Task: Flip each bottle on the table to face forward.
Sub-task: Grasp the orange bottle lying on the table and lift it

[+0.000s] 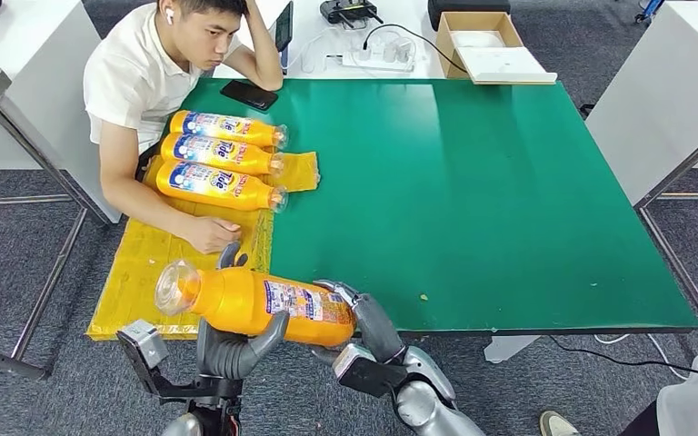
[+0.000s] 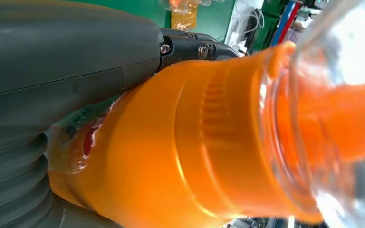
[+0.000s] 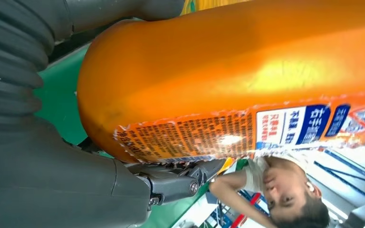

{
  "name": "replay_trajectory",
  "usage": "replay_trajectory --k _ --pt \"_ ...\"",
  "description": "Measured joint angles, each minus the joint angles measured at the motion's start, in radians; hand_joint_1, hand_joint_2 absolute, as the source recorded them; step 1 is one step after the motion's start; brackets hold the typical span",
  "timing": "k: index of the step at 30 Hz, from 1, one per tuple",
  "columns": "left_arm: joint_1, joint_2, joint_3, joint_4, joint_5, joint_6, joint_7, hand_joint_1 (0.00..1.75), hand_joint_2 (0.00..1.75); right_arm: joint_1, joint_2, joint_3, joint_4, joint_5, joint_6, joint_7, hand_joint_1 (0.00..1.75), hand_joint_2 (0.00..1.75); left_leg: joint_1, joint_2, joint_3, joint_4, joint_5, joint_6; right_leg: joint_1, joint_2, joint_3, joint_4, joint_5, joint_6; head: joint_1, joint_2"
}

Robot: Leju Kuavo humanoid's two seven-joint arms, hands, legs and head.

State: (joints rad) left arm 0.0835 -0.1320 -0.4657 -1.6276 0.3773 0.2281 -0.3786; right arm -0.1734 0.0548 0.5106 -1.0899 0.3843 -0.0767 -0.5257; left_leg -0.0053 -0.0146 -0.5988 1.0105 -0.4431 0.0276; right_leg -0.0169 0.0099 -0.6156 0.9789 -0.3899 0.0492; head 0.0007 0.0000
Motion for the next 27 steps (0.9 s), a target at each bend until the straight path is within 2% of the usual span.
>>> replay_trajectory --k 8,9,12,13,17,19,20,21,23,24,25,27 --pt "-0.014 0.0 0.002 0.009 0.114 -0.117 0.041 0.0 1.75 -0.038 0.018 0.052 0.067 -0.008 0.011 -0.015 1.75 1.75 0.0 0.0 0.0 0.0 0.0 0.0 0.0 0.0 0.0 0.0 0.0 0.0 0.0 0.0" --pt "-0.015 0.0 0.003 0.009 0.123 -0.128 0.044 0.06 1.75 -0.041 0.021 0.055 0.072 -0.01 0.013 -0.018 1.75 1.75 0.0 0.0 0.0 0.0 0.0 0.0 0.0 0.0 0.0 0.0 0.0 0.0 0.0 0.0" --pt "-0.015 0.0 0.005 0.009 0.137 -0.143 0.052 1.37 1.75 -0.049 0.026 0.062 0.086 -0.013 0.015 -0.021 1.75 1.75 0.0 0.0 0.0 0.0 0.0 0.0 0.0 0.0 0.0 0.0 0.0 0.0 0.0 0.0" --pt "-0.015 0.001 0.007 0.01 0.147 -0.152 0.056 1.75 1.75 -0.051 0.027 0.063 0.09 -0.014 0.015 -0.023 1.75 1.75 0.0 0.0 0.0 0.0 0.0 0.0 0.0 0.0 0.0 0.0 0.0 0.0 0.0 0.0" --pt "-0.015 0.003 0.02 0.022 0.207 -0.229 0.074 1.75 1.75 -0.06 0.03 0.07 0.106 -0.026 0.019 -0.041 1.74 1.75 0.0 0.0 0.0 0.0 0.0 0.0 0.0 0.0 0.0 0.0 0.0 0.0 0.0 0.0" --pt "-0.013 0.003 0.03 0.026 0.222 -0.259 0.069 1.75 1.75 -0.062 0.032 0.073 0.113 -0.034 0.022 -0.046 1.62 1.75 0.0 0.0 0.0 0.0 0.0 0.0 0.0 0.0 0.0 0.0 0.0 0.0 0.0 0.0" --pt "-0.012 0.003 0.034 0.027 0.228 -0.273 0.064 1.75 1.75 -0.063 0.034 0.074 0.115 -0.04 0.025 -0.049 1.5 1.75 0.0 0.0 0.0 0.0 0.0 0.0 0.0 0.0 0.0 0.0 0.0 0.0 0.0 0.0" --pt "-0.01 0.003 0.039 0.027 0.233 -0.284 0.059 1.75 1.75 -0.064 0.035 0.075 0.117 -0.045 0.03 -0.051 1.1 1.75 0.0 0.0 0.0 0.0 0.0 0.0 0.0 0.0 0.0 0.0 0.0 0.0 0.0 0.0" --pt "-0.006 0.003 0.046 0.027 0.239 -0.305 0.051 1.75 1.75 -0.066 0.037 0.077 0.122 -0.055 0.046 -0.055 0.35 0.87 0.0 0.0 0.0 0.0 0.0 0.0 0.0 0.0 0.0 0.0 0.0 0.0 0.0 0.0" --pt "-0.005 0.003 0.05 0.027 0.241 -0.316 0.046 1.75 1.75 -0.067 0.037 0.079 0.124 -0.059 0.057 -0.058 0.03 0.44 0.0 0.0 0.0 0.0 0.0 0.0 0.0 0.0 0.0 0.0 0.0 0.0 0.0 0.0" --pt "-0.004 0.003 0.053 0.026 0.24 -0.329 0.041 1.75 1.75 -0.067 0.037 0.082 0.126 -0.063 0.069 -0.063 0.0 0.0 0.0 0.0 0.0 0.0 0.0 0.0 0.0 0.0 0.0 0.0 0.0 0.0 0.0 0.0" --pt "-0.003 0.003 0.06 0.025 0.239 -0.36 0.03 1.75 1.75 -0.066 0.037 0.087 0.131 -0.069 0.092 -0.074 0.0 0.0 0.0 0.0 0.0 0.0 0.0 0.0 0.0 0.0 0.0 0.0 0.0 0.0 0.0 0.0"
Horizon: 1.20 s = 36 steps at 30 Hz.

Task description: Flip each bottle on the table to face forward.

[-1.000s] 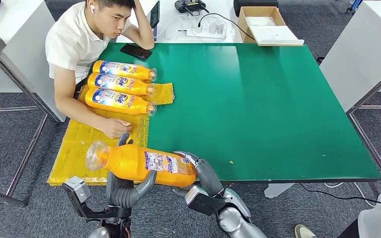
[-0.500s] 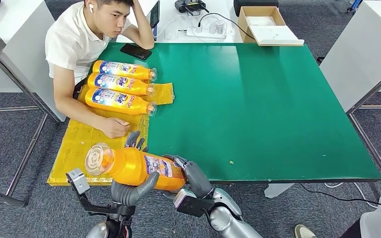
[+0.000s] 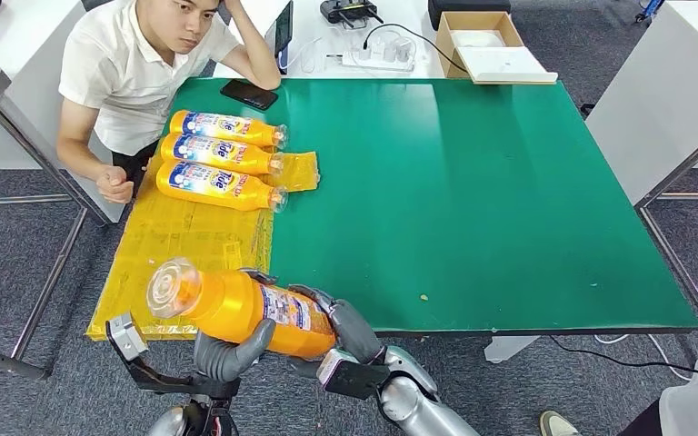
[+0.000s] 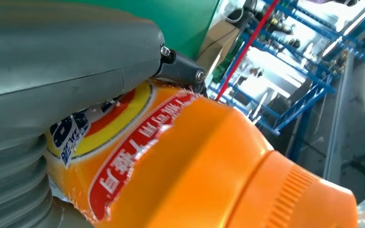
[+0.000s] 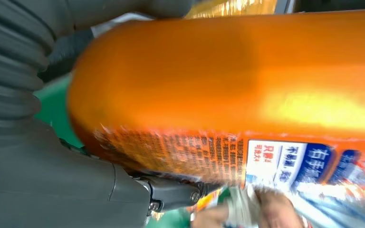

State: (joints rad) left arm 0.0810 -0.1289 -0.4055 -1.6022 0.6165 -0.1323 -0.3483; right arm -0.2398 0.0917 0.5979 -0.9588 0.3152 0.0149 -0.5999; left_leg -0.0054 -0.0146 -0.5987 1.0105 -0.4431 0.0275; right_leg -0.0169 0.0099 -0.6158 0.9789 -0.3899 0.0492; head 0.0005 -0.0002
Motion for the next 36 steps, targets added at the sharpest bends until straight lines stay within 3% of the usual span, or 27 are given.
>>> replay_trajectory --k 16,21,24,29,36 --pt "0.003 0.0 0.026 0.0 -0.005 -0.063 -0.02 1.75 1.75 0.012 -0.004 0.003 -0.002 -0.01 0.012 -0.029 0.0 0.0 0.0 0.001 0.0 0.0 0.0 0.0 0.0 0.0 0.0 0.0 0.0 0.0 0.0 0.0" --pt "0.004 -0.001 0.042 -0.003 -0.031 -0.071 -0.039 1.75 1.75 0.062 -0.029 -0.031 -0.064 -0.014 -0.019 -0.056 0.0 0.0 0.0 0.0 0.0 0.0 0.0 0.0 0.0 0.0 0.0 0.0 0.0 0.0 0.0 0.0" --pt "0.004 -0.002 0.072 -0.009 -0.126 0.014 -0.071 1.75 1.75 0.112 -0.051 -0.089 -0.116 -0.009 -0.058 -0.062 0.0 0.0 0.0 0.0 0.0 0.0 0.0 0.0 0.0 0.0 0.0 0.0 0.0 0.0 0.0 0.0" --pt "0.003 0.0 0.14 -0.012 -0.429 0.348 -0.171 1.75 1.75 0.193 -0.081 -0.247 -0.225 0.009 -0.223 -0.066 0.0 0.0 0.0 0.0 0.0 0.0 0.0 0.0 0.0 0.0 0.0 0.0 0.0 0.0 0.0 0.0" --pt "0.006 0.009 0.202 -0.035 -0.479 0.436 -0.193 1.75 1.75 0.248 -0.096 -0.422 -0.342 -0.024 -0.307 -0.067 0.0 0.0 0.0 0.0 0.0 0.0 0.0 0.0 0.0 0.0 0.0 0.0 0.0 0.0 0.0 0.0"
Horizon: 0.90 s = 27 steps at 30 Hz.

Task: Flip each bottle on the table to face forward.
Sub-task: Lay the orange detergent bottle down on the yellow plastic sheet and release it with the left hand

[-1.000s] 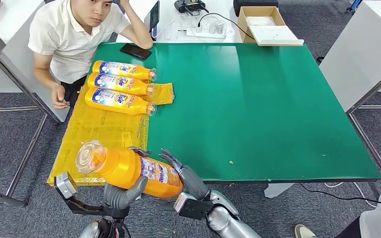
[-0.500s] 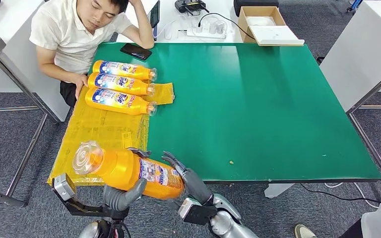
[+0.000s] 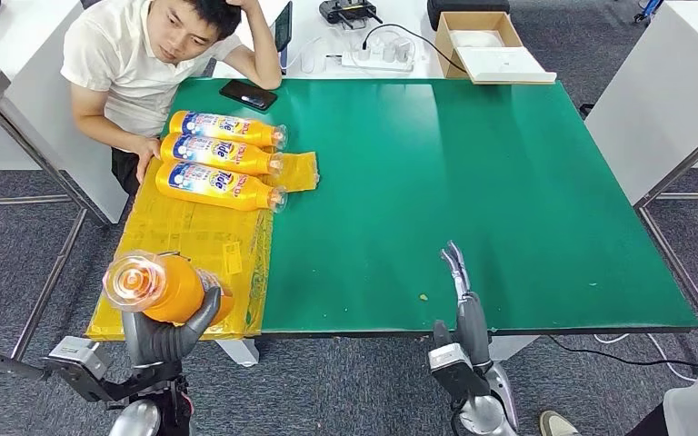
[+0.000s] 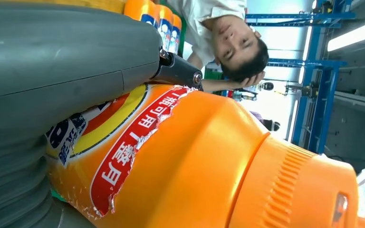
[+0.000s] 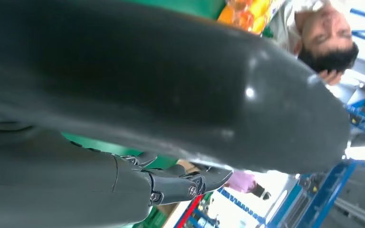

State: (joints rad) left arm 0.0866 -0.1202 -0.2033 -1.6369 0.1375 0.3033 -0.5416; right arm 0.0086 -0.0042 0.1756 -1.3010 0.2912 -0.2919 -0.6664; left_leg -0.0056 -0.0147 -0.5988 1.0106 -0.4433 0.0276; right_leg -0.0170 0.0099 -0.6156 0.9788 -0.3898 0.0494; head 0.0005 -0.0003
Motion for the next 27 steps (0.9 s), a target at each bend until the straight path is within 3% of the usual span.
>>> replay_trajectory --k 6,10,13,15,20,27 --pt "0.006 0.011 0.021 -0.023 -0.112 0.124 -0.019 1.75 1.75 0.025 0.008 -0.101 -0.078 -0.073 -0.133 0.0 0.0 0.0 0.0 0.0 0.0 0.0 0.0 0.0 0.0 0.0 0.0 0.0 0.0 0.0 0.0 0.0" --pt "-0.028 0.016 0.028 0.005 -0.433 0.296 -0.004 1.75 1.75 0.024 0.028 -0.162 -0.1 -0.101 -0.132 0.0 0.0 0.0 0.0 0.0 0.0 0.0 0.0 0.0 0.0 0.0 0.0 0.0 0.0 0.0 0.0 0.0" --pt "-0.112 0.015 0.037 0.129 -0.794 0.379 0.058 1.75 1.75 0.008 0.051 -0.166 -0.096 -0.109 -0.106 0.0 0.0 0.0 0.0 -0.001 0.0 0.0 0.002 0.001 0.0 -0.002 0.001 0.0 0.0 0.0 0.0 0.0" --pt "-0.177 0.011 0.043 0.25 -0.926 0.385 0.104 1.75 1.75 -0.009 0.069 -0.16 -0.09 -0.118 -0.098 0.0 0.0 0.0 0.0 -0.001 0.001 0.0 0.003 0.001 0.0 -0.002 0.001 0.0 0.001 0.0 0.0 0.0" --pt "-0.329 0.01 0.045 0.55 -1.16 0.389 0.236 1.75 1.75 -0.036 0.096 -0.131 -0.06 -0.129 -0.075 0.0 0.0 0.0 0.0 -0.001 0.001 0.0 0.005 -0.001 0.0 -0.002 0.001 0.001 0.002 0.0 0.0 0.0" --pt "-0.447 0.016 0.031 0.778 -1.321 0.391 0.363 1.74 1.75 -0.041 0.108 -0.111 -0.033 -0.152 -0.07 0.0 0.0 0.0 0.0 -0.001 0.0 0.0 0.004 0.0 0.0 -0.002 0.001 0.001 0.002 0.0 0.0 0.0"
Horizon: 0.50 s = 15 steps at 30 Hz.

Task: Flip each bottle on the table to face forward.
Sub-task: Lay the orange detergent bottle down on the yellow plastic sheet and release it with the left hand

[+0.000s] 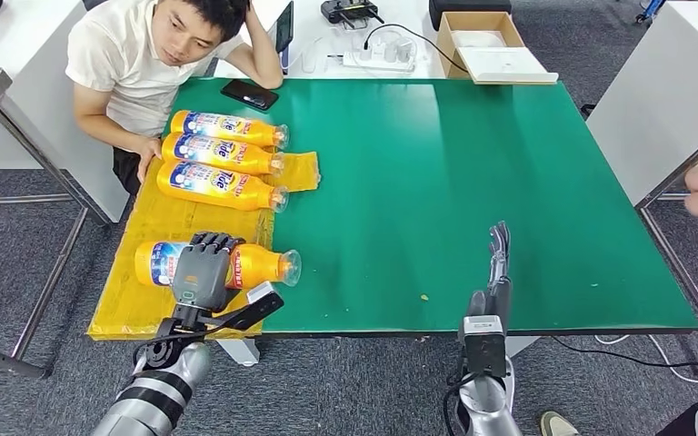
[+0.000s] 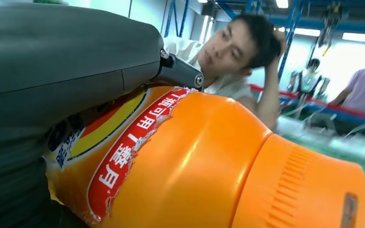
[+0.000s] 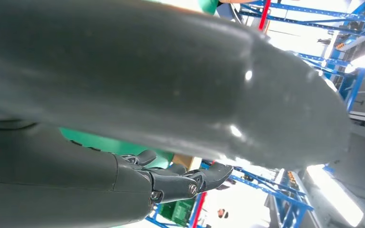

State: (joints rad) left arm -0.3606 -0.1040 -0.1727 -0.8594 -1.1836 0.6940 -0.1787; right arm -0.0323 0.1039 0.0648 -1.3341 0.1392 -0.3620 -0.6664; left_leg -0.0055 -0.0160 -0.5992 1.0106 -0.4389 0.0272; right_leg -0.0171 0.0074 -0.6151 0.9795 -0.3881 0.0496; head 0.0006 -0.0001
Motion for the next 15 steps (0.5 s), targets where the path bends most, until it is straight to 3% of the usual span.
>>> replay_trajectory --k 6,11,15 --pt "-0.027 0.007 -0.01 0.05 -0.035 -0.007 0.045 1.75 1.75 -0.002 0.004 0.0 0.007 -0.011 0.004 0.0 0.0 0.0 0.0 0.0 0.0 0.0 0.0 0.0 0.0 0.0 0.0 0.0 0.0 0.0 0.0 0.0" --pt "-0.121 0.017 -0.02 0.214 -0.003 -0.148 0.094 1.74 1.75 -0.003 0.011 -0.003 0.046 -0.015 0.02 0.0 0.0 0.0 0.0 -0.001 0.0 0.0 0.0 0.0 0.0 -0.001 0.001 0.0 0.0 0.0 0.0 0.0" --pt "-0.14 0.017 -0.02 0.24 0.006 -0.159 0.09 1.61 1.75 -0.004 0.012 -0.003 0.057 -0.015 0.02 0.0 0.0 0.0 0.0 -0.001 0.001 0.0 0.0 0.0 0.0 -0.001 0.001 0.0 0.0 0.0 0.0 0.0"
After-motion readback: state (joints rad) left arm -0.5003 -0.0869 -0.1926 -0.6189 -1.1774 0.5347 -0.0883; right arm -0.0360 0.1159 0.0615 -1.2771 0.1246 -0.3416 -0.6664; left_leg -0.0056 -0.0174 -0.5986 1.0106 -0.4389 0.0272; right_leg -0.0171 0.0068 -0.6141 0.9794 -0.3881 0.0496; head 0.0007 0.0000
